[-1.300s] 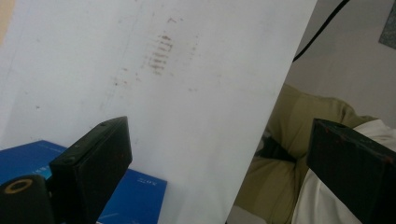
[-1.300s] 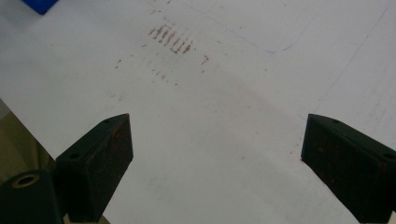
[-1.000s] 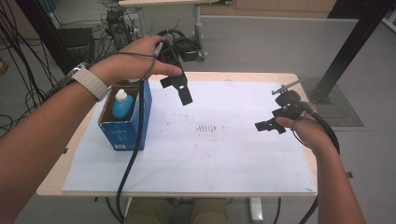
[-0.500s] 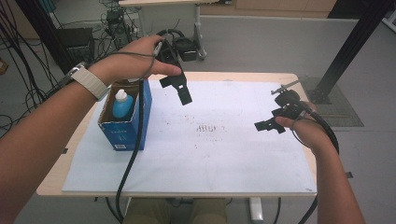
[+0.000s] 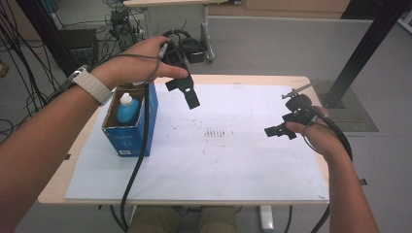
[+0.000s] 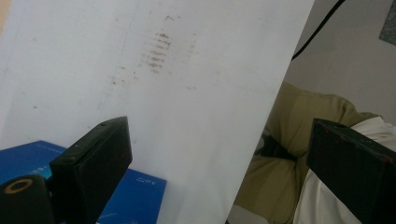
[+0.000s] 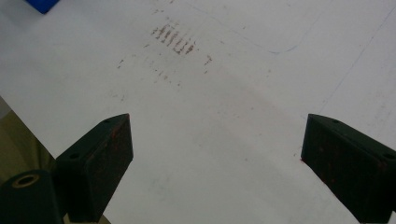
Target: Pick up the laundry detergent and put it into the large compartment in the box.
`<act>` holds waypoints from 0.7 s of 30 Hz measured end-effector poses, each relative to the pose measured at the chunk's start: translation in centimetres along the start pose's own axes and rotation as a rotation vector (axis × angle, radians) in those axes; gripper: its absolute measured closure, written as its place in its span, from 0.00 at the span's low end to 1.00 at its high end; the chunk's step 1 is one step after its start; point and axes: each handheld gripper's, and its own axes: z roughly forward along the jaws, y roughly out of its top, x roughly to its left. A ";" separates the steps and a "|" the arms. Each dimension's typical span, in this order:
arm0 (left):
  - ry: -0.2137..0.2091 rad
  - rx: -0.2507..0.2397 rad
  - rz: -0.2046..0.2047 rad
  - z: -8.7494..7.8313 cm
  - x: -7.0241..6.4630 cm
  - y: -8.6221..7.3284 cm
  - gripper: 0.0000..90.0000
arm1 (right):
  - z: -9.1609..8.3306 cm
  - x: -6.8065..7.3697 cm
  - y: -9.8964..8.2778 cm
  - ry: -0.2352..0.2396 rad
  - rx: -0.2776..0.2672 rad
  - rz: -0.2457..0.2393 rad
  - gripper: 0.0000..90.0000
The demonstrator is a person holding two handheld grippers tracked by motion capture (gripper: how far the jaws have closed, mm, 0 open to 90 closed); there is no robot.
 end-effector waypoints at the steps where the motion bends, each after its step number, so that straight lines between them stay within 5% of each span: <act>1: 0.001 0.001 -0.002 0.0 0.0 0.0 0.08 | 0.0 0.0 0.0 0.000 -0.001 0.000 0.10; 21: 0.000 -0.006 -0.012 -0.2 0.2 -0.5 0.08 | 0.2 0.1 0.2 0.000 0.000 -0.001 0.10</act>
